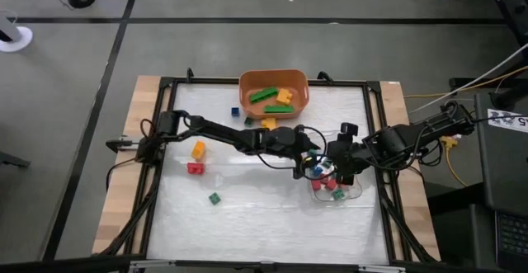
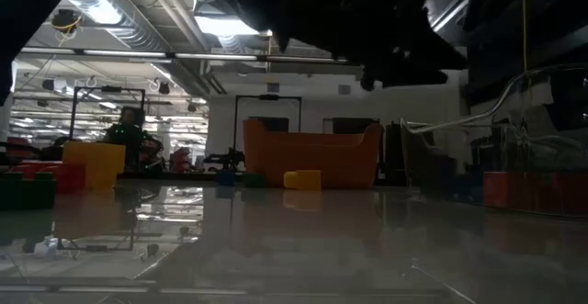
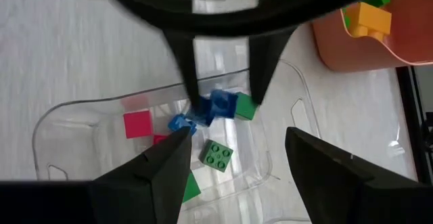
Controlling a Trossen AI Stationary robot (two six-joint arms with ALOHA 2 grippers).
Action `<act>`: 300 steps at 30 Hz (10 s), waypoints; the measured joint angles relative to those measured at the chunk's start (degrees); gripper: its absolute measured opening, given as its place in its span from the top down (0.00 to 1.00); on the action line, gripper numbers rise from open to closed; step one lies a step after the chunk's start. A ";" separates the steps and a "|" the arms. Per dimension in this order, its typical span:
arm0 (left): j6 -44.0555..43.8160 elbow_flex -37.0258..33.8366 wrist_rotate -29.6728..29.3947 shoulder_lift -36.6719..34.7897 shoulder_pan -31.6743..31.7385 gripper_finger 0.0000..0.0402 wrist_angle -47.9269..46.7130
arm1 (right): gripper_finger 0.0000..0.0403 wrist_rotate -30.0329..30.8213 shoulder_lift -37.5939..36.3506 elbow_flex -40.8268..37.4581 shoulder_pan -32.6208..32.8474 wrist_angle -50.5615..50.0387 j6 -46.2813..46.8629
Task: Sort blocks by size
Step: Put the small blue game piece into the transparent bin, then put the big yellow game piece into the orange bin
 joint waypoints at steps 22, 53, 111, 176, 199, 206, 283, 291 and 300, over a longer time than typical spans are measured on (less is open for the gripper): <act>15.94 -11.06 0.22 -35.52 22.94 0.51 -58.62 | 0.41 -0.23 0.00 -0.33 0.00 -0.48 0.02; 33.34 -41.16 0.50 -31.80 34.56 0.51 -29.24 | 0.41 -0.15 -0.02 -0.34 0.02 1.09 0.02; 4.67 -41.11 10.75 -40.15 17.60 0.65 -13.44 | 0.41 0.63 0.00 -0.34 0.00 1.40 0.02; -11.37 -36.08 -4.00 -35.04 15.75 0.48 -31.58 | 0.41 -1.65 2.10 -7.13 -14.97 21.32 -6.67; -21.45 -46.79 -16.44 -29.37 15.58 0.48 -8.57 | 0.41 -2.12 2.10 -7.19 -16.90 21.68 -9.16; -21.05 -46.77 -16.48 -24.16 15.65 0.48 -3.33 | 0.41 -2.15 2.10 -7.19 -16.90 21.68 -9.16; -4.71 -11.80 -6.91 -13.64 7.41 0.60 -22.72 | 0.41 -8.28 2.34 -6.21 -16.90 28.14 -4.41; -7.67 -20.44 -6.63 -15.15 13.17 0.63 -26.49 | 0.41 -8.63 3.72 -9.89 -20.04 39.03 -3.08; -6.51 -23.25 -6.65 -15.19 16.58 0.65 -19.66 | 0.41 -10.14 9.11 -10.82 -26.19 42.23 -1.40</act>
